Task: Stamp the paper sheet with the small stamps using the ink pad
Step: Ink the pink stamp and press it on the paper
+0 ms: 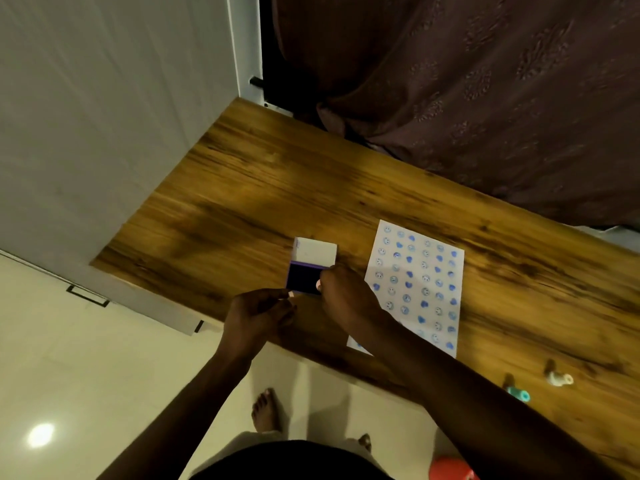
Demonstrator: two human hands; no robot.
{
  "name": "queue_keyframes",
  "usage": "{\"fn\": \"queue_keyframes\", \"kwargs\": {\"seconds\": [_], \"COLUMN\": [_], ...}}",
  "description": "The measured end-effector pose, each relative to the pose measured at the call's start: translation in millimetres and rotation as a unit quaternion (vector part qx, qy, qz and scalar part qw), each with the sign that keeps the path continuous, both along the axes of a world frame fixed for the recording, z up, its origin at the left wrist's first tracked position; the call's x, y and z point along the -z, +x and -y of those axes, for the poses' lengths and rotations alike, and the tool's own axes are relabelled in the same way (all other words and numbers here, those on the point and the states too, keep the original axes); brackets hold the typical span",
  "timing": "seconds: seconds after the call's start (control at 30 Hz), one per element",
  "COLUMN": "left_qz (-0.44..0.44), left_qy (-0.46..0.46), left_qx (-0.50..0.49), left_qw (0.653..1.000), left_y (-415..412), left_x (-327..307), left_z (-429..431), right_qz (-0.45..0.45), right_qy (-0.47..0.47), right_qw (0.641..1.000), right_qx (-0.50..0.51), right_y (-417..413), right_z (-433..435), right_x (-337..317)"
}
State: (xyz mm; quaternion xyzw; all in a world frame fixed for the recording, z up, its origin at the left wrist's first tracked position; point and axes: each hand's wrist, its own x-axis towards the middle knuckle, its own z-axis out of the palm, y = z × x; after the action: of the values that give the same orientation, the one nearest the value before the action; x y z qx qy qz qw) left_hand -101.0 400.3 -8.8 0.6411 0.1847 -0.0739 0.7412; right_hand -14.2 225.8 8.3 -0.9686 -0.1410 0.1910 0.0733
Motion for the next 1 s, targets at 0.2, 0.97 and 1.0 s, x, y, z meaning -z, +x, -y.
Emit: {"fn": "queue_keyframes", "kwargs": {"seconds": [0.2, 0.97, 1.0], "left_qz": [0.011, 0.012, 0.015], "left_qy": [-0.002, -0.006, -0.006], "left_qx": [0.002, 0.105, 0.109], "left_qw": [1.0, 0.994, 0.994], "left_y": [-1.9, 6.3, 6.4], "left_x": [-1.8, -7.3, -6.9], "left_z": [0.3, 49.9, 52.3], "right_qz": [0.009, 0.017, 0.026], "right_qy": [0.02, 0.253, 0.234], "right_qw": [1.0, 0.93, 0.938], "right_qx": [0.014, 0.266, 0.254], "right_y": [1.0, -90.3, -97.6], "right_z": [-1.9, 126.5, 126.2], "right_x": [-10.1, -12.8, -10.6]}}
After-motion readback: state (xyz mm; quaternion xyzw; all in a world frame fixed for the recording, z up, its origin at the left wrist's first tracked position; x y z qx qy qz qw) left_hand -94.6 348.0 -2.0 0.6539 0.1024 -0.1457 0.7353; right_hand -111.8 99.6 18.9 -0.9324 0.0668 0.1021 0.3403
